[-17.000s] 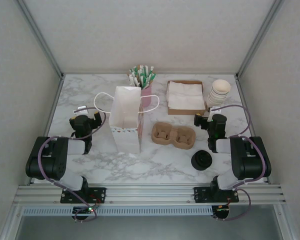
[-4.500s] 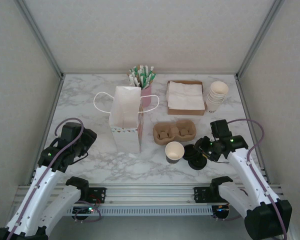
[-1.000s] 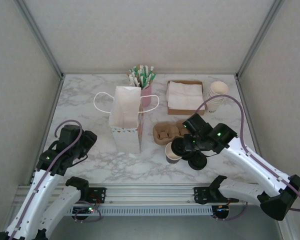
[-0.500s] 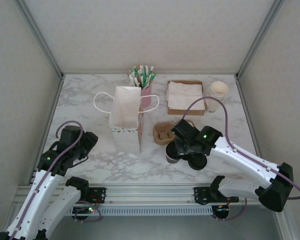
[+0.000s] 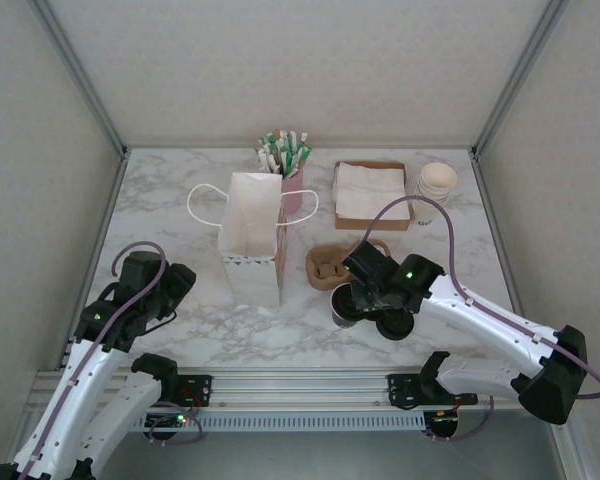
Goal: Pack the takeout coffee
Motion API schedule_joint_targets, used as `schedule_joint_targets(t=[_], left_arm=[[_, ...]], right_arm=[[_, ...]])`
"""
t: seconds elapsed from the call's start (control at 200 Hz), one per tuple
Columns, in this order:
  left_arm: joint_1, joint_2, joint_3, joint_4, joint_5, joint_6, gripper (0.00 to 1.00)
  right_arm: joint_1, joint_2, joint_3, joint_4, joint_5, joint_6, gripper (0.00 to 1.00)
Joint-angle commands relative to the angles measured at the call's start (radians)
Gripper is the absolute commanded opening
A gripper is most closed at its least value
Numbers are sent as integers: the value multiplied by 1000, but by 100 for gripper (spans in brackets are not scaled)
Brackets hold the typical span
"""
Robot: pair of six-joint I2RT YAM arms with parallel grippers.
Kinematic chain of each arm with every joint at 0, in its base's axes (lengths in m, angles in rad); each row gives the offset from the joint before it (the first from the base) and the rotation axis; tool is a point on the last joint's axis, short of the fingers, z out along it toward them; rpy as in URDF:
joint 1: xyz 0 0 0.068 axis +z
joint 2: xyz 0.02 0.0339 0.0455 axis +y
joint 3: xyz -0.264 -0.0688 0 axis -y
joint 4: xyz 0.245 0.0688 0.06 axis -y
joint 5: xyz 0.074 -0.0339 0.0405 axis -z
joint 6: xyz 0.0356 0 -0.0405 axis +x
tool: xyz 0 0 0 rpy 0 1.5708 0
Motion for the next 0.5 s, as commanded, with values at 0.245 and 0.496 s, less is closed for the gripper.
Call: schedule_joint_targets(t=[0.245, 0.496], left_arm=[[-8, 6, 18, -12, -13, -13, 52], [-8, 5, 17, -16, -12, -13, 52]], right_arm=[[15, -16, 71, -73, -1, -55, 43], [23, -3, 50, -25, -46, -57, 59]])
